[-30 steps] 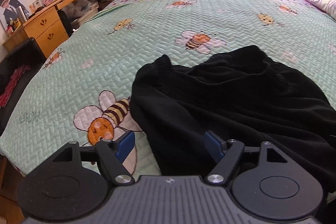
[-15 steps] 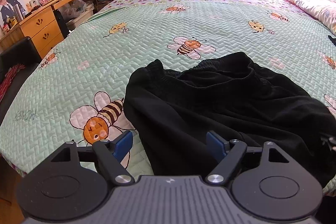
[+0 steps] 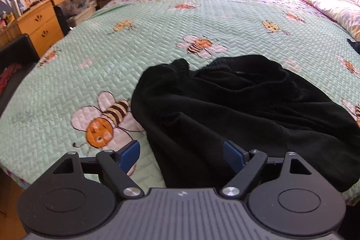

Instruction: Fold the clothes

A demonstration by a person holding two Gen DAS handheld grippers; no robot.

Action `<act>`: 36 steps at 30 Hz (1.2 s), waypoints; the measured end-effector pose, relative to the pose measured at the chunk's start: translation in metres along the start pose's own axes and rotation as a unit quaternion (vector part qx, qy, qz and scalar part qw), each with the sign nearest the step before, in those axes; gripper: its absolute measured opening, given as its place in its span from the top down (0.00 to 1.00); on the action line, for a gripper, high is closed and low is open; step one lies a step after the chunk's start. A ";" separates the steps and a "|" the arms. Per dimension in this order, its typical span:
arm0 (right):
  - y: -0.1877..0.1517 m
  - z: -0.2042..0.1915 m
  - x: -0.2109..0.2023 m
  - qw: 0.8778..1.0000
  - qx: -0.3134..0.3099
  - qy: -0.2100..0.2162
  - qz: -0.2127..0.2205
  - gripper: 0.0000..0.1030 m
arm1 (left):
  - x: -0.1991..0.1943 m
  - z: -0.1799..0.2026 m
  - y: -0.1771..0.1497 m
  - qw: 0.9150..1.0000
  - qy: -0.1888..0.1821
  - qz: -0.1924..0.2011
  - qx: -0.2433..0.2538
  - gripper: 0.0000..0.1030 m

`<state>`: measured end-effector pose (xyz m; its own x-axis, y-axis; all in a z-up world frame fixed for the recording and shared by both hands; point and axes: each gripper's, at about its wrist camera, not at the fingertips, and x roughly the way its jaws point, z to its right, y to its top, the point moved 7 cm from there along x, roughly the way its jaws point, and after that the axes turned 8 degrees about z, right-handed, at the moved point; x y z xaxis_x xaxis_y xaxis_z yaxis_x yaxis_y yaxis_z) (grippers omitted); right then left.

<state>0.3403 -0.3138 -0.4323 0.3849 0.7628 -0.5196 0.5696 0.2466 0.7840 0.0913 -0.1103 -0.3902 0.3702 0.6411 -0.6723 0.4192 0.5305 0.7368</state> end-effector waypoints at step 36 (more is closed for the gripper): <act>0.037 0.152 -0.189 0.819 -0.126 -0.429 0.359 0.00 | 0.019 0.069 -0.030 0.996 -0.030 -0.083 0.033 0.19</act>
